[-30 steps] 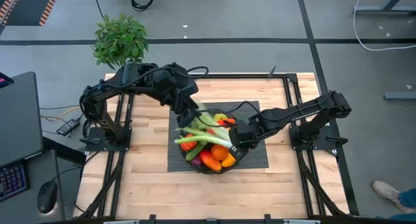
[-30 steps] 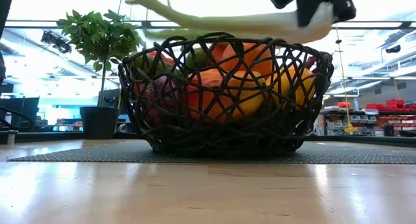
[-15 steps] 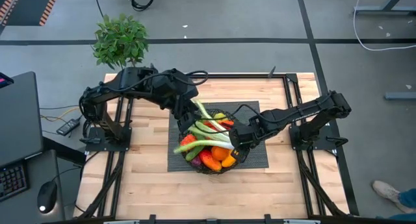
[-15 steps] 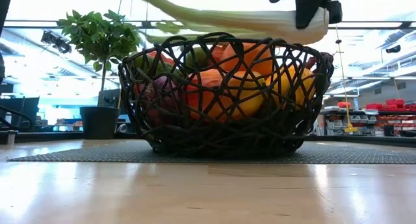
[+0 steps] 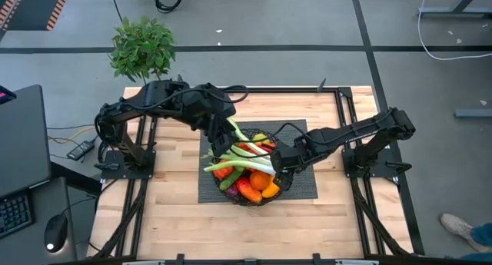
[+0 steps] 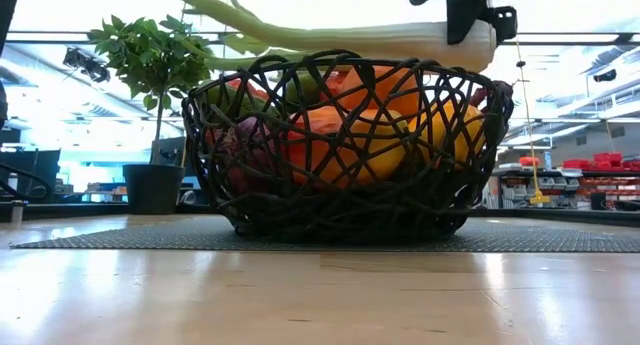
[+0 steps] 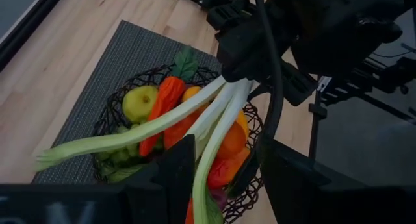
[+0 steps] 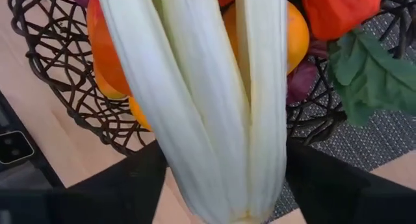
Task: Build produce basket
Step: Put the green celery into the black wire basket, then return to Home Position
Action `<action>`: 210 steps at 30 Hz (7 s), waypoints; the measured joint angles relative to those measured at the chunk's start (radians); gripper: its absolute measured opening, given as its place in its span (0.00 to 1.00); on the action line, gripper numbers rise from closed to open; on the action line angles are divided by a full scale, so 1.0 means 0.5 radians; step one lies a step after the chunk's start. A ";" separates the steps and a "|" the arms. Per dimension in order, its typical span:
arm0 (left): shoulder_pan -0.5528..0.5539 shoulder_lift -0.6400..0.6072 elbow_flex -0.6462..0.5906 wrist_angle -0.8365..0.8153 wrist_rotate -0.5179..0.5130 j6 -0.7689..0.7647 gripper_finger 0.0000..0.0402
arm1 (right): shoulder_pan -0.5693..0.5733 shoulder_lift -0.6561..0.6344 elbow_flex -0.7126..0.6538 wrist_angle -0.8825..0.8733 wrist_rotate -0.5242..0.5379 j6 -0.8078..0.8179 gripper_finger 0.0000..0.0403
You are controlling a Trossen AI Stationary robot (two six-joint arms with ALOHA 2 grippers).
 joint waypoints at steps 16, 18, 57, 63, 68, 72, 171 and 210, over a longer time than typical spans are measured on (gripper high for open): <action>0.002 -0.001 0.000 0.006 0.000 -0.032 0.43 | 0.002 -0.175 -0.001 0.007 -0.185 0.091 0.94; 0.002 -0.001 0.000 0.020 0.000 -0.055 0.43 | -0.003 -0.195 -0.001 0.001 -0.124 0.110 0.93; -0.053 -0.033 -0.154 0.167 -0.033 0.400 0.33 | 0.706 -1.156 -0.642 0.822 1.197 0.550 0.51; -0.046 -0.262 -0.816 0.677 -0.007 0.219 0.13 | 0.759 -1.356 -0.757 1.038 1.265 0.337 0.29; -0.043 -0.533 -1.281 1.172 0.009 0.060 0.02 | 0.739 -1.470 -0.758 0.975 1.176 0.194 0.09; -0.017 -0.761 -1.580 1.391 0.009 0.021 0.03 | 0.707 -1.515 -0.758 0.822 1.153 0.058 0.02; 0.110 -3.461 -4.028 1.871 -0.137 -0.576 0.01 | -0.409 -2.616 -2.866 3.100 0.395 -0.243 0.03; 0.119 -3.447 -4.548 3.068 -0.828 0.615 0.05 | -0.407 -2.605 -2.866 2.629 0.359 -0.862 0.04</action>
